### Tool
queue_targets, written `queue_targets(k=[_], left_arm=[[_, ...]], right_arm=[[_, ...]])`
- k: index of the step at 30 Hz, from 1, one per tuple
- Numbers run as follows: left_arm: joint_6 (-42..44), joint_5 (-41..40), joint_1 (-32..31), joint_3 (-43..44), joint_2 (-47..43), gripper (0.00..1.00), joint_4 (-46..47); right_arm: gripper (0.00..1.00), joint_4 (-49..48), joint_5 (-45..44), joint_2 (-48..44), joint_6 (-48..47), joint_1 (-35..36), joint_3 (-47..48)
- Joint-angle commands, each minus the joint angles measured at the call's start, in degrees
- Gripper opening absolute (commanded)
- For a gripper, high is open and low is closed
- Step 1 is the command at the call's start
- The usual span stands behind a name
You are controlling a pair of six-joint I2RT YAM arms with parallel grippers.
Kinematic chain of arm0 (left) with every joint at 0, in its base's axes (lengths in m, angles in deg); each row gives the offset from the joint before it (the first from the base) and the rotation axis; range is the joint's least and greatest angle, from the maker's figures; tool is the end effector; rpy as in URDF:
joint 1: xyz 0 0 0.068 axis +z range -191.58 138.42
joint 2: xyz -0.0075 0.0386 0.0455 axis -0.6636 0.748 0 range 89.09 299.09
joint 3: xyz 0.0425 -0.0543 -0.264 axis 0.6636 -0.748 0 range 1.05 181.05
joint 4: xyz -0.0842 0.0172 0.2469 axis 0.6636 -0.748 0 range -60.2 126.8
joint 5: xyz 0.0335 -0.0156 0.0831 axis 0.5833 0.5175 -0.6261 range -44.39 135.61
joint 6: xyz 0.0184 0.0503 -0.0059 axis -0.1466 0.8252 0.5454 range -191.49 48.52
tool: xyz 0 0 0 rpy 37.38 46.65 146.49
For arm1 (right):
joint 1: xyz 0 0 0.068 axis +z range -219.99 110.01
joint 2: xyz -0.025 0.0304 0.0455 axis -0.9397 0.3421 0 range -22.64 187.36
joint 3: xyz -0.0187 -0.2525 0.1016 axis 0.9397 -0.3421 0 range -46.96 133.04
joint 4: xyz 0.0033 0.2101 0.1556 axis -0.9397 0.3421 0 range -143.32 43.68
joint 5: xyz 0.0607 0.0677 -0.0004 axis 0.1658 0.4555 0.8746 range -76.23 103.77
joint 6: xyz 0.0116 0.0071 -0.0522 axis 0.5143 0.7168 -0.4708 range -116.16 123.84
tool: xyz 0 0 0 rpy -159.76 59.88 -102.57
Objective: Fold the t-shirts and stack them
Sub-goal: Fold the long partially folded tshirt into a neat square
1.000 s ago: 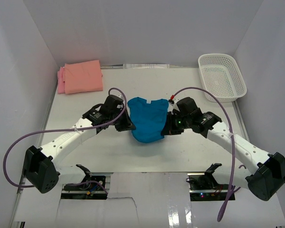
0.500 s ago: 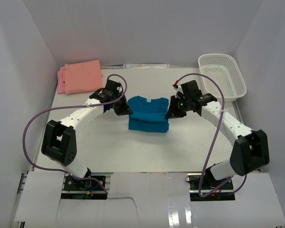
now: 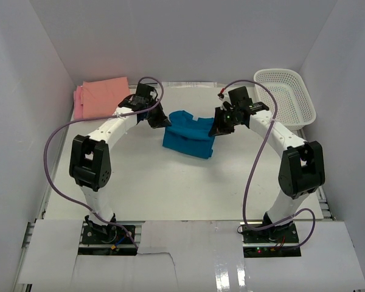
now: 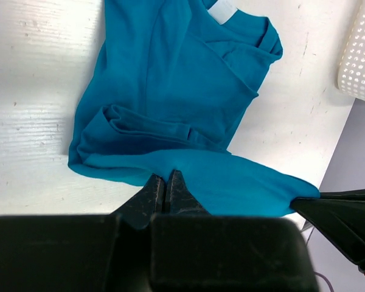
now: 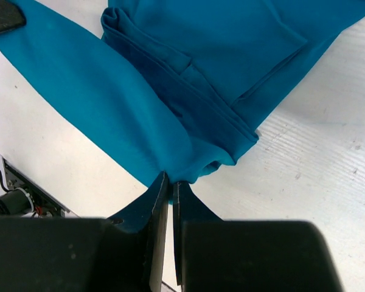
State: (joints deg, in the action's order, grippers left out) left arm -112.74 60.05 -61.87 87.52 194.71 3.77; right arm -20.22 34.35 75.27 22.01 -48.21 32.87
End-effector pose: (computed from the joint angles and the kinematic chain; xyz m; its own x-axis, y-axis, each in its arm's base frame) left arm 0.3803 -0.1503 0.2584 -0.8730 -0.3580 -0.3311 -0.1283 0.8237 -0.5523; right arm 0.3438 0.1509 0.2724 -0.8596 -0.0290 -0.5102 -0.2988 0.8384 0.4558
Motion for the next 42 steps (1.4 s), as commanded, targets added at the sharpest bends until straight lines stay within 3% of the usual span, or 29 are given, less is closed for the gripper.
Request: queue_targets(k=[1,8,16,28,32,34,42], left_arm=[[1.3,0.8,0.6,6.1,1.2,0.01,-1.0],[1.6,2.3,1.7,11.7,5.8,0.01,-2.7],[1.2,1.4,2.3,11.3,7.4,0.01,-1.8],[0.8,2.2,2.4,26.5,18.6,0.04,-1.8],[0.4,2.9,2.4,34.0,25.1,0.12,-1.3],[-0.3,4.0,2.5,35.7,27.0,0.25,0.0],[-2.4,6.9,2.7,43.9,35.7,0.25,5.0]], right_arm=[[0.08,0.1,1.0,1.2,-1.4,-0.8,4.3],[0.08,0.1,0.9,3.6,-1.6,-0.9,6.3],[0.08,-0.6,0.1,5.1,-1.4,-1.3,7.2],[0.08,-0.8,-1.1,11.6,-0.9,-3.7,13.9],[0.08,-1.8,-1.5,13.8,-0.8,-4.9,15.5],[0.08,-2.4,-1.6,15.7,-0.4,-5.8,16.7],[0.08,-9.3,-2.3,21.2,1.7,-7.7,17.2]])
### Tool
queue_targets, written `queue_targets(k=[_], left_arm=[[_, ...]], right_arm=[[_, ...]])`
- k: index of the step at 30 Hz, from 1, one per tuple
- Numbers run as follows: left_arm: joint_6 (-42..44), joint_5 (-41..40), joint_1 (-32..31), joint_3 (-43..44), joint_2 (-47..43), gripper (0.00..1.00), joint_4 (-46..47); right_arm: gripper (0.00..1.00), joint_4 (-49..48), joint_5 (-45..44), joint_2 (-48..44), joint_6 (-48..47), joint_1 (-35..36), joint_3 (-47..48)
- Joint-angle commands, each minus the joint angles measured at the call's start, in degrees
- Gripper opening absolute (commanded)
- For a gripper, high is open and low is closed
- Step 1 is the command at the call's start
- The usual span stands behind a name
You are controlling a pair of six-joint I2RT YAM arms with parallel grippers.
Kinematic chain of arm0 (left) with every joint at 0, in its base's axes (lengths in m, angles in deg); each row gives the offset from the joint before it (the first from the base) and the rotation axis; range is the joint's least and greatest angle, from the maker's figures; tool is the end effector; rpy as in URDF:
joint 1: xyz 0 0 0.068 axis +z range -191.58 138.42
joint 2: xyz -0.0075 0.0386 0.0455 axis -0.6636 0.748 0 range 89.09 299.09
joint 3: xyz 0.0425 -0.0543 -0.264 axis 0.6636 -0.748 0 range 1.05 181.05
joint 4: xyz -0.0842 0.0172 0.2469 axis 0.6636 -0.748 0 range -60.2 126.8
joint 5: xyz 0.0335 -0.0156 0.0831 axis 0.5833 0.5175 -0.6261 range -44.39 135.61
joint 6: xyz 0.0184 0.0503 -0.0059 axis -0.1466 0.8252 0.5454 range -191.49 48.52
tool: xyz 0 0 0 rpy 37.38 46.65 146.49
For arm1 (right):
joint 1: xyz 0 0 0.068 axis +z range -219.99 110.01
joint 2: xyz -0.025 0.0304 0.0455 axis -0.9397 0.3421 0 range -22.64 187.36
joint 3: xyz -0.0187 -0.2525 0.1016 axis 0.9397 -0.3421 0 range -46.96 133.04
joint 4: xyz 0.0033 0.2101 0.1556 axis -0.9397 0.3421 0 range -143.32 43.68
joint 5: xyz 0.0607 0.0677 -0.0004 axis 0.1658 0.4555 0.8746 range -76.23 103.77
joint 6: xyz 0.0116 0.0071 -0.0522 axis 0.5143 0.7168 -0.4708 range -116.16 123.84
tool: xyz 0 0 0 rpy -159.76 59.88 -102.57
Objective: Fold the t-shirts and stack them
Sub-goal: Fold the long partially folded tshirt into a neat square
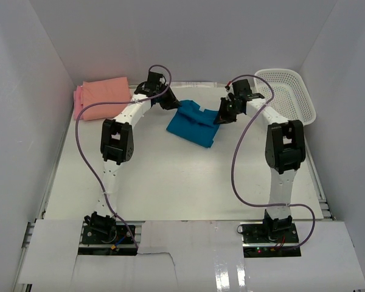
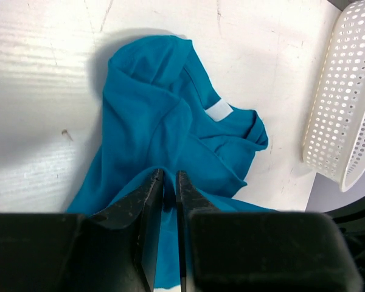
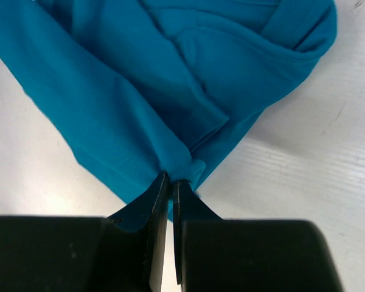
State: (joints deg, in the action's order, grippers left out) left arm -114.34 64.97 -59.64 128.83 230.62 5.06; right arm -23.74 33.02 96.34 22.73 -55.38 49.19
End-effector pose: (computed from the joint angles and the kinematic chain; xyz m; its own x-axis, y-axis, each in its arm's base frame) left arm 0.5234 -0.1833 0.2011 -0.8462 -0.3990 -0.3531 -0.0848 0.7552 -0.6500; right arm 0.4448 0.1281 0.2195 -0.8656 0.0903 -0.4926 -0.1612 0.8810 0.4447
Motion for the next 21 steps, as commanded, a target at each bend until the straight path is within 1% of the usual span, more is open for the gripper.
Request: queue_targets(k=[1,3,4,5,6,7,8,9,11,12,13,14,15,16,17,19,20,21], left_arm=[[-0.8,2.4,0.6,2.3,0.1,0.25,4.5],[-1.0,2.5,0.7,1.6,0.6,0.26,7.1],[-1.4,2.3,0.9,0.8,0.7,0.32,7.7],[-1.6,1.9,1.0,0.4,0.7,0.52,8.4],[-1.7,1.7,1.1,0.0,0.8,0.62,9.8],[-1.9,1.4,1.2,-0.3,0.7,0.84,9.9],[-1.9,0.9,1.2,-0.4,0.6,0.94,10.0],[-1.9,-0.6,1.3,-0.8,0.2,0.98,10.3],[-1.5,-1.3,1.3,-2.8,-1.7,0.98,11.4],[-1.4,-2.6,1.4,-3.9,-2.7,0.98,12.5],[-1.2,-3.4,1.4,-5.1,-3.8,0.98,13.1],[-0.6,-4.1,1.4,-8.5,-6.8,0.98,14.9],[-0.3,-5.4,1.4,-10.5,-8.4,0.98,16.2],[0.0,-5.9,1.4,-12.6,-9.9,0.98,17.2],[1.1,-6.2,1.4,-15.9,-12.7,0.98,18.8],[2.5,-7.0,1.4,-17.9,-14.3,0.98,19.8],[4.2,-7.0,1.4,-18.3,-14.7,0.98,19.9],[5.0,-7.0,1.4,-18.0,-14.4,0.98,19.5]], right_arm=[[0.08,-6.8,-1.0,0.5,1.2,-0.6,0.6],[0.09,-7.5,-1.7,2.7,1.3,-1.0,2.0],[0.13,-7.6,-1.8,3.7,1.4,-1.2,2.9],[0.21,-7.7,-2.2,5.4,1.9,-1.4,3.6],[0.35,-8.0,-3.8,6.1,2.3,-1.8,4.5],[0.38,-8.4,-4.5,6.8,2.7,-1.9,4.7],[0.41,-8.9,-6.7,6.7,2.8,-2.0,4.6],[0.44,-9.9,-7.7,6.4,2.9,-2.0,3.2],[0.46,-13.1,-11.0,4.2,2.9,-2.0,1.1],[0.51,-14.6,-12.4,3.0,3.4,-2.0,-2.0],[0.53,-16.0,-13.3,0.3,3.4,-2.0,-3.9],[0.53,-20.1,-14.0,-1.2,2.9,-2.0,-6.0],[0.54,-21.8,-14.4,-2.6,2.8,-2.0,-10.0],[0.54,-23.7,-15.0,-4.0,2.6,-2.0,-11.9],[0.58,-27.3,-15.3,-6.7,2.5,-2.0,-13.9],[0.6,-28.9,-15.4,-9.0,1.9,-2.0,-17.5],[0.64,-30.5,-14.9,-9.3,1.7,-2.0,-17.8],[0.64,-30.4,-14.5,-9.5,1.1,-2.0,-18.0]])
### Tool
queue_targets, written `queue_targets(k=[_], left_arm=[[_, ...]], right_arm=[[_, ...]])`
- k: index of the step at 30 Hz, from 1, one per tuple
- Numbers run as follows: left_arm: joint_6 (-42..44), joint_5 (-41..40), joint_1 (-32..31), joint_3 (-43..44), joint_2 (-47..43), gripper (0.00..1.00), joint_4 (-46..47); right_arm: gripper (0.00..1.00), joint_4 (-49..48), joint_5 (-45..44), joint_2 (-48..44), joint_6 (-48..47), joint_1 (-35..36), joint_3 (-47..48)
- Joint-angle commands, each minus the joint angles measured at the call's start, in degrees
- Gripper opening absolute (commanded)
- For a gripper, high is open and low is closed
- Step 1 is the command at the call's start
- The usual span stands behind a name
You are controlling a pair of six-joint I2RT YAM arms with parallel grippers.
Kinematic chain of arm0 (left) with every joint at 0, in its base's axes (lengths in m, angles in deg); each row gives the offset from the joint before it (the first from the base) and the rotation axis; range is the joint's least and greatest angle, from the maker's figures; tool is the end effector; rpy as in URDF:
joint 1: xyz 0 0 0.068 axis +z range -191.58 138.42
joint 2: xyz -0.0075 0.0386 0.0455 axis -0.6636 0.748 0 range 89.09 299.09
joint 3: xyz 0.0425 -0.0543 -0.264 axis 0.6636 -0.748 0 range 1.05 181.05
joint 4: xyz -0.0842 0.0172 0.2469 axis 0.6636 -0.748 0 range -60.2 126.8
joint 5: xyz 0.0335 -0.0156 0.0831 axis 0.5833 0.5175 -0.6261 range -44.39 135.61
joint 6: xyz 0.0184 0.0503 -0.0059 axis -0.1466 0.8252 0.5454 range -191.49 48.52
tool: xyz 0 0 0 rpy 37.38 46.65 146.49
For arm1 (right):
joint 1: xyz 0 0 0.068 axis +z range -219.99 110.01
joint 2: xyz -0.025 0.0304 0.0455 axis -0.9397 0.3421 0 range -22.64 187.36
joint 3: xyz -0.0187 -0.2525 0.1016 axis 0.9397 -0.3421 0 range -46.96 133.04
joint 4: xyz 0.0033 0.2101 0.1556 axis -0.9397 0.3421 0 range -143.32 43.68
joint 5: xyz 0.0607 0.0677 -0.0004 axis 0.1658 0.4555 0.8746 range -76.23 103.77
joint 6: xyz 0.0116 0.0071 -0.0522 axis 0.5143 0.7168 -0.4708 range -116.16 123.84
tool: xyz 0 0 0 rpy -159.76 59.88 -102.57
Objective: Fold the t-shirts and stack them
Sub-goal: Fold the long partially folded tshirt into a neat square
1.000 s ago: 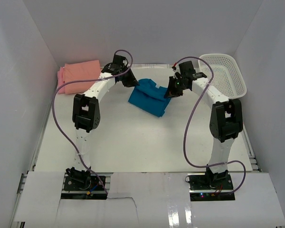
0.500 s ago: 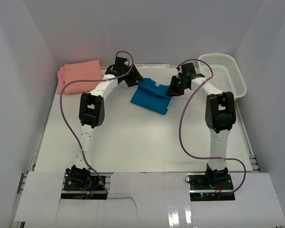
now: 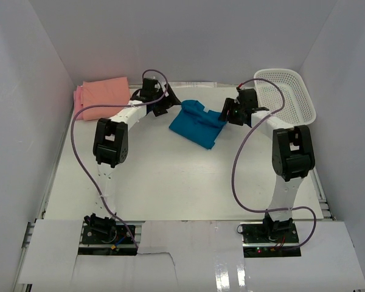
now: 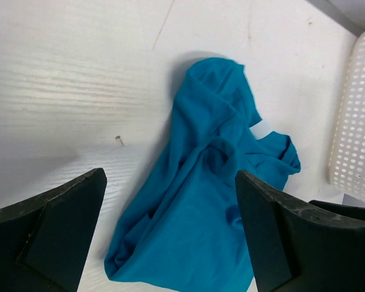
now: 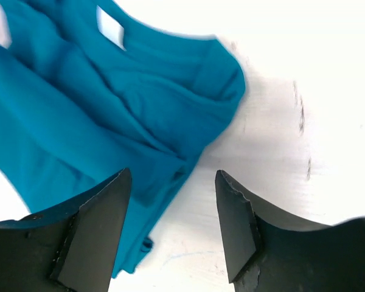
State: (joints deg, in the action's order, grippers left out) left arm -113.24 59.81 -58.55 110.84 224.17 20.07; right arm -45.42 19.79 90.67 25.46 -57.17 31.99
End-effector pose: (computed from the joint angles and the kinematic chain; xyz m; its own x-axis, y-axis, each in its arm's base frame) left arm 0.5089 -0.1646 0.1769 -0.7822 -0.4363 -0.4449 -0.0853 0.7822 -0.6171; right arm 0.4298 0.1017 0.1937 -0.7188 0.2123 -0.6620 -0.0339 0.9404 0.3383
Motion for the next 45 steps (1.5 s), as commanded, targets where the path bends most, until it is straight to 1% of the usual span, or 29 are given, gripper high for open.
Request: queue_targets(k=[1,3,4,5,7,8,9,10,11,13,16,17,18,19,20,22,23,24,26,27,30,33,34,35,38,42,45], left_arm=[[4.3,-1.4,0.2,0.1,-7.6,0.98,4.3],[5.5,-0.2,0.3,1.0,-6.3,0.98,4.2],[5.5,0.0,0.3,0.6,-6.3,0.98,4.2],[5.5,0.7,0.3,0.0,-6.4,0.98,5.5],[5.7,1.8,0.3,-3.5,-8.1,0.98,7.2],[5.7,2.7,0.3,-5.5,-9.2,0.98,10.7],[6.3,3.7,0.3,-9.4,-11.4,0.98,12.8],[6.8,5.0,0.2,-10.6,-12.0,0.97,14.5],[7.3,6.1,0.1,-11.2,-12.5,0.96,15.7],[9.3,7.5,-0.1,-11.4,-12.4,0.93,15.9],[13.0,9.3,-0.2,-12.1,-12.2,0.92,15.9],[14.2,9.2,-0.3,-12.6,-12.5,0.92,16.1],[15.2,9.1,-0.3,-13.2,-12.7,0.93,16.3],[16.3,9.2,-0.3,-14.3,-13.0,0.95,18.6],[18.5,9.4,-0.3,-14.5,-13.1,0.98,18.8],[21.2,11.4,-0.3,-13.9,-12.5,0.98,19.0],[23.8,12.3,-0.3,-12.9,-11.7,0.98,18.9],[25.2,15.0,-0.3,-12.2,-11.3,0.98,18.9],[27.6,16.0,-0.5,-11.2,-10.6,0.98,17.7],[29.5,17.0,-0.6,-11.0,-10.5,0.98,17.7],[31.8,17.6,-1.2,-11.6,-10.2,0.98,17.3],[33.2,16.7,-2.3,-11.7,-9.9,0.97,17.1],[33.5,16.6,-3.0,-11.7,-9.8,0.96,15.2],[33.7,15.1,-3.3,-11.7,-9.7,0.96,14.9],[33.5,14.5,-3.9,-11.4,-9.2,0.96,13.8],[33.3,13.7,-4.3,-11.6,-9.5,0.96,13.5],[33.2,13.7,-4.4,-11.5,-9.6,0.96,13.3]], right_arm=[[0.64,-8.7,-1.0,-4.4,-1.8,-0.3,-1.4],[0.64,-9.4,-0.2,-5.4,-1.9,-0.3,-2.6],[0.64,-10.4,-0.4,-7.4,-1.9,-0.3,-3.6],[0.64,-12.4,-0.2,-8.4,-2.0,-0.3,-7.0],[0.64,-15.4,0.6,-10.8,-2.6,-0.2,-9.3],[0.64,-15.6,1.4,-11.1,-3.3,-0.1,-10.0],[0.64,-14.0,2.0,-11.1,-4.1,0.0,-9.4],[0.64,-12.5,2.9,-9.9,-6.2,0.4,-8.3],[0.64,-11.2,3.2,-9.2,-7.5,0.5,-5.9],[0.64,-8.8,4.3,-7.2,-10.1,1.0,-4.2],[0.68,-9.5,5.1,-6.7,-12.3,1.7,-3.6],[0.75,-9.7,5.1,-6.7,-13.8,1.8,-3.7],[0.77,-9.8,5.2,-6.4,-14.5,1.9,-3.5],[0.78,-9.7,5.8,-6.3,-15.5,1.9,-3.2],[0.78,-9.1,6.0,-6.1,-17.6,1.9,-2.8],[0.79,-8.1,6.9,-5.4,-20.1,1.9,-1.4],[0.79,-6.1,6.9,-5.0,-21.2,1.9,-0.9],[0.79,-5.4,6.8,-4.8,-24.1,1.9,-0.4],[0.79,-4.5,6.5,-4.1,-26.1,2.0,0.3],[0.78,-4.0,6.8,-3.5,-27.5,2.0,0.6],[0.77,-3.2,8.0,-1.9,-29.8,2.5,2.2],[0.76,-0.3,7.7,0.8,-31.7,3.6,5.5],[0.75,0.5,8.1,1.5,-32.7,4.2,6.5],[0.72,1.3,8.1,2.3,-33.0,4.4,8.6],[0.69,3.3,8.5,4.4,-34.3,5.4,11.1],[0.67,5.0,9.2,6.0,-35.3,6.0,14.1],[0.61,5.8,9.4,7.0,-35.5,6.2,15.7]])
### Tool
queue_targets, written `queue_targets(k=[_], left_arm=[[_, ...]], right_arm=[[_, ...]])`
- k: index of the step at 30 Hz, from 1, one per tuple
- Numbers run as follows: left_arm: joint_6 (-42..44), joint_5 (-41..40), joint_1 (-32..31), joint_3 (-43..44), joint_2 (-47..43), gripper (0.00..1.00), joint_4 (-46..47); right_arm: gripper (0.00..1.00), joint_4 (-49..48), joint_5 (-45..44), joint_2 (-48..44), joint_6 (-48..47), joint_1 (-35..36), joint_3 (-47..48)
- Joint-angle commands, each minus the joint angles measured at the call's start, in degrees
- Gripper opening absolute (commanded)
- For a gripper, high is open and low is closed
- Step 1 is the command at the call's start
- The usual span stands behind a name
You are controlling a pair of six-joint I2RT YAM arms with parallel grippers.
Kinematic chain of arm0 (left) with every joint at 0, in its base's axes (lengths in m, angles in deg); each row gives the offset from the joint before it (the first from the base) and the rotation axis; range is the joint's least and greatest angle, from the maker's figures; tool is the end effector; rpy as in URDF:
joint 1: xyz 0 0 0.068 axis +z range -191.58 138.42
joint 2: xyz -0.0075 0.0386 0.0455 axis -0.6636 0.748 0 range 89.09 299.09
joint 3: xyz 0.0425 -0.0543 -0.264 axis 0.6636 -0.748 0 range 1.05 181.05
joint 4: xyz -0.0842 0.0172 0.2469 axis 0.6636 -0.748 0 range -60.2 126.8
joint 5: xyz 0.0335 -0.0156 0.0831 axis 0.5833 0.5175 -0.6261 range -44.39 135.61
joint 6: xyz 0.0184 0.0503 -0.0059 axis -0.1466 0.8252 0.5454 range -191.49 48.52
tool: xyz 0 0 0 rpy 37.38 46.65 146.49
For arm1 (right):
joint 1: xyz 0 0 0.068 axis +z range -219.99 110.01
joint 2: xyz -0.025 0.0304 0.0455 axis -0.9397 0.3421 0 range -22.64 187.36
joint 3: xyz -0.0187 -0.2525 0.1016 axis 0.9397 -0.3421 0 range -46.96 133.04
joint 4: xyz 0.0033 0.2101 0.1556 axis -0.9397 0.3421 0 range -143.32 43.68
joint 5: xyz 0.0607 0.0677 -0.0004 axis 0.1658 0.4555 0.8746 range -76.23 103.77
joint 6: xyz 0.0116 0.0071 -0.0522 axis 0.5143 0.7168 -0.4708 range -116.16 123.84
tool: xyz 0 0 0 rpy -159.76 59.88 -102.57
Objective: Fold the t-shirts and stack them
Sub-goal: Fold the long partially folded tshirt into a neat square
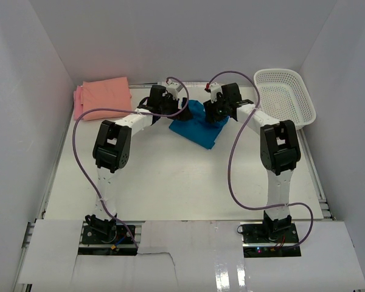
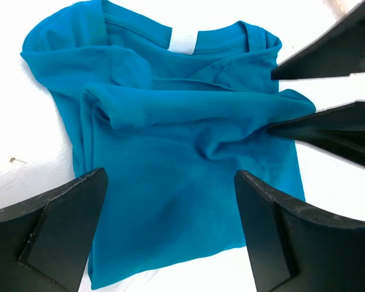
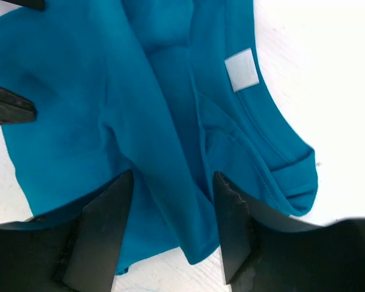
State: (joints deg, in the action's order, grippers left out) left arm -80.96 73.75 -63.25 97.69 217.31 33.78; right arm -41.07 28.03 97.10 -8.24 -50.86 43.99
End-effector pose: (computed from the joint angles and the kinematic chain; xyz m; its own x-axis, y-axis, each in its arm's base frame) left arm 0.4680 -0.2042 0.1840 -0.6335 0.0956 -0.7678 0.5901 0.7015 -0.3996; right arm 0.4473 0.1645 0.2061 -0.5034 -0.3892 -0.7714 -0.6121 0.7908 0.0004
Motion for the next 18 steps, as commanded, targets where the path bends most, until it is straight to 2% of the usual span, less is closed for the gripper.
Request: queue_targets(k=[1,3,4,7,14,18], left_arm=[[0.9,-0.4,0.2,1.6,-2.8,0.96,-0.6],[0.9,-0.5,0.1,1.8,-2.9,0.96,-0.7],[0.9,-0.5,0.1,1.9,-2.9,0.96,-0.8],[1.0,-0.7,0.0,2.4,-3.0,0.96,-1.4],[1.2,-0.9,-0.2,2.6,-3.2,0.96,-2.1],[1.4,-1.0,-0.5,2.6,-3.3,0.96,-2.5]], right_arm=[[0.54,1.6,1.1,0.9,-1.9,-0.2,4.2],[0.42,2.4,1.0,2.2,-2.0,-0.2,6.1],[0.29,2.9,0.7,2.7,-2.1,-0.2,6.9],[0.08,4.3,-0.6,4.6,-2.2,-0.2,9.9],[0.08,5.3,-3.3,9.4,-1.9,-0.2,16.4],[0.08,4.6,-8.1,12.4,-1.9,-0.2,20.1]])
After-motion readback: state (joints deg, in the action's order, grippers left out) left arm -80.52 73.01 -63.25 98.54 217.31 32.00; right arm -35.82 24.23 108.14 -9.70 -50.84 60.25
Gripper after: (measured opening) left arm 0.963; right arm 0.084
